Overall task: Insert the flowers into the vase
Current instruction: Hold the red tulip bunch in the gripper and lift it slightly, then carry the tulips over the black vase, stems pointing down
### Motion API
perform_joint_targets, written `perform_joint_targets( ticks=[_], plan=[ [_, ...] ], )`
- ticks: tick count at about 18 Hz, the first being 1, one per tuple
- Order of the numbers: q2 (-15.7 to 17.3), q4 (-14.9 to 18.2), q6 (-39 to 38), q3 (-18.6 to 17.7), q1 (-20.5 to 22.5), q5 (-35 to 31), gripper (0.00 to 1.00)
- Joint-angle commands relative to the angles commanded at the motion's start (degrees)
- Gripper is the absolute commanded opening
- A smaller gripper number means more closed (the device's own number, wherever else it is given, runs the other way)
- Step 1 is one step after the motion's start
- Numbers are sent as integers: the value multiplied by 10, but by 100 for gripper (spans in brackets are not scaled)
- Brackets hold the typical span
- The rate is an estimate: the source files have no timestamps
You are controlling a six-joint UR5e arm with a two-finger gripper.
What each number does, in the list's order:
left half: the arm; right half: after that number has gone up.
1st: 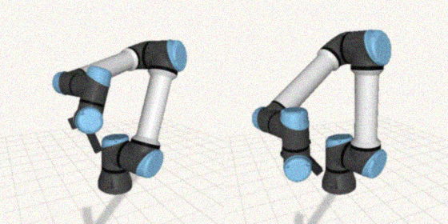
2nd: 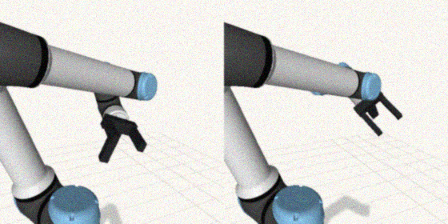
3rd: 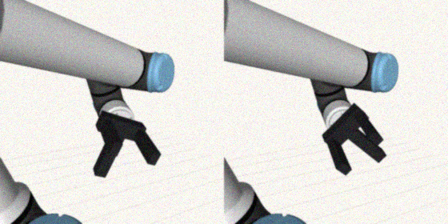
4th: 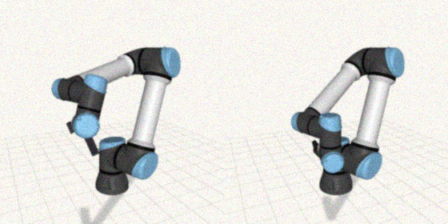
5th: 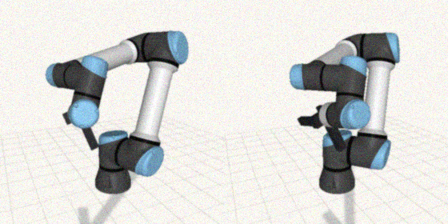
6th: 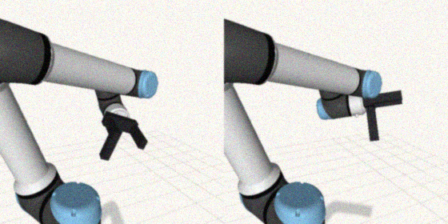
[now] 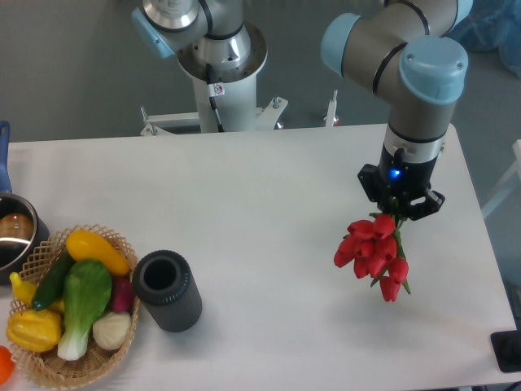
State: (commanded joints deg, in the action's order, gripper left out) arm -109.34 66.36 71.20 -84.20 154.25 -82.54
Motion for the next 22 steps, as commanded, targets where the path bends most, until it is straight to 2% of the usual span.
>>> perform_joint_targets(
  ticks=[3, 8, 11, 13, 17, 20, 22],
  plan=[
    [2, -33, -5, -23, 5, 56, 0],
    [25, -37, -5, -43, 12, 121, 0],
    [28, -40, -21, -47, 13, 205, 0],
    [27, -57, -26, -47, 12, 250, 0],
    [30, -94, -39, -49, 11, 265, 0],
    [33, -144, -50, -84, 16, 376, 0],
    [40, -149, -46, -105, 30, 453, 0]
  ],
)
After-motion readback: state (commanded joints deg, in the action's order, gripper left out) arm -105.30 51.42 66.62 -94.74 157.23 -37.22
